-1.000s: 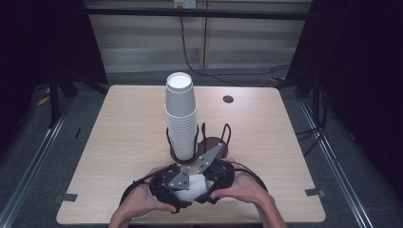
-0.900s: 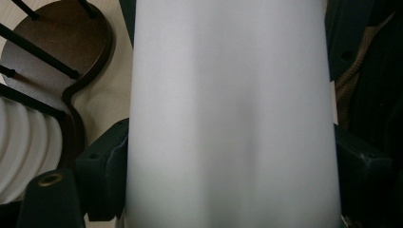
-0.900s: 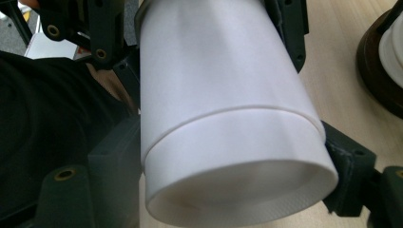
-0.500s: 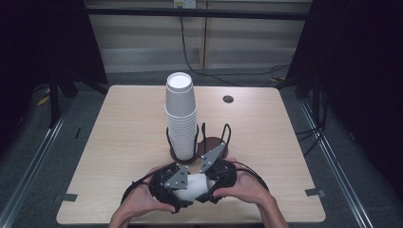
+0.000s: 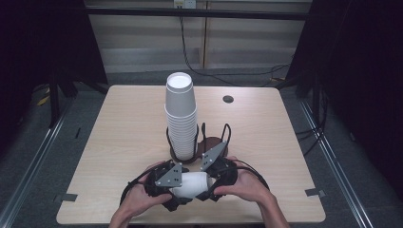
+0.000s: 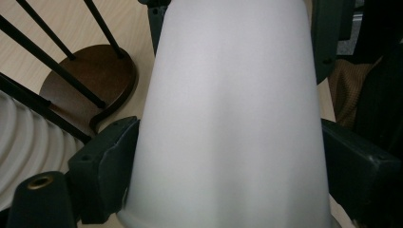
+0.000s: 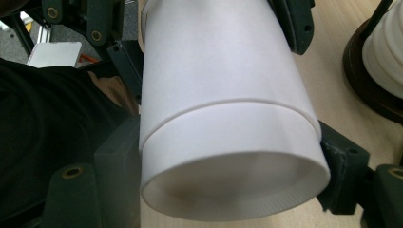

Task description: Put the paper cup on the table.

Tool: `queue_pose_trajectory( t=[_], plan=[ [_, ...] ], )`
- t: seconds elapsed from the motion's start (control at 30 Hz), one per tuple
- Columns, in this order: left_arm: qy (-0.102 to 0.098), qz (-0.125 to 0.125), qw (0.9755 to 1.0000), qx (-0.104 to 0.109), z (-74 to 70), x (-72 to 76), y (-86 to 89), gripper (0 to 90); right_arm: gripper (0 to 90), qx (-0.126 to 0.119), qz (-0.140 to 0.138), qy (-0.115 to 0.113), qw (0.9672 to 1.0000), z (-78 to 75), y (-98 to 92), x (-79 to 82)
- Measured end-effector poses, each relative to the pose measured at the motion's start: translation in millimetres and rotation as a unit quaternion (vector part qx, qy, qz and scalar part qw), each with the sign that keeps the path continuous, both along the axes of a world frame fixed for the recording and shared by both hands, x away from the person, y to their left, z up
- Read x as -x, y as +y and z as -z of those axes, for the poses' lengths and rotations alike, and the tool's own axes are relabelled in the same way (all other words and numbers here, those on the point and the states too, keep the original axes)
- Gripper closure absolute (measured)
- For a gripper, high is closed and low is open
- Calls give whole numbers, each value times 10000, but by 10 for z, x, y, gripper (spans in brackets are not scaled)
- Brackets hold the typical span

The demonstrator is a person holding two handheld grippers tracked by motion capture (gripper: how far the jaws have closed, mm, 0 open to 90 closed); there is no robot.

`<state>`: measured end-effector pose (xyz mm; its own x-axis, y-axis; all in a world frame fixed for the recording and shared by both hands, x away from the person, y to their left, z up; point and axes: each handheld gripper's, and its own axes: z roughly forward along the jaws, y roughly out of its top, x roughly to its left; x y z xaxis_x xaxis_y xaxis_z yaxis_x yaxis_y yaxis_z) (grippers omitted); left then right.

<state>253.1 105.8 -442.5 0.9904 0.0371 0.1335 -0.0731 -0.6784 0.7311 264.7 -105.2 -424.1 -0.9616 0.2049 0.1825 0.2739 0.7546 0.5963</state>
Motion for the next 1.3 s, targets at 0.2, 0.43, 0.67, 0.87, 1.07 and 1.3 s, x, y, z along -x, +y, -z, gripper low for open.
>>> queue_pose_trajectory(
  t=[0.2, 0.43, 0.67, 0.87, 1.07, 1.3],
  plan=[
    [77, 10, 9993, 371, -22, -12, 53, 149, 239, 47, 12, -23, 10000, 17, -23, -2],
    [190, -143, 9967, 777, -70, -52, 131, 157, 238, -22, 152, 2, 9999, 42, -96, -18],
    [234, -466, 9929, 1071, -84, -83, 270, 157, 238, -213, 475, 52, 9986, 82, -237, -24],
    [375, -617, 9888, 1302, -74, -77, 354, 157, 237, -525, 740, 67, 9959, 88, -363, -29],
    [483, -808, 9827, 1592, -33, -65, 394, 157, 236, -815, 909, 74, 9925, 109, -418, -19],
    [556, -886, 9790, 1749, -2, -40, 432, 156, 236, -1089, 1033, 66, 9886, 195, -461, -9]
  ],
)
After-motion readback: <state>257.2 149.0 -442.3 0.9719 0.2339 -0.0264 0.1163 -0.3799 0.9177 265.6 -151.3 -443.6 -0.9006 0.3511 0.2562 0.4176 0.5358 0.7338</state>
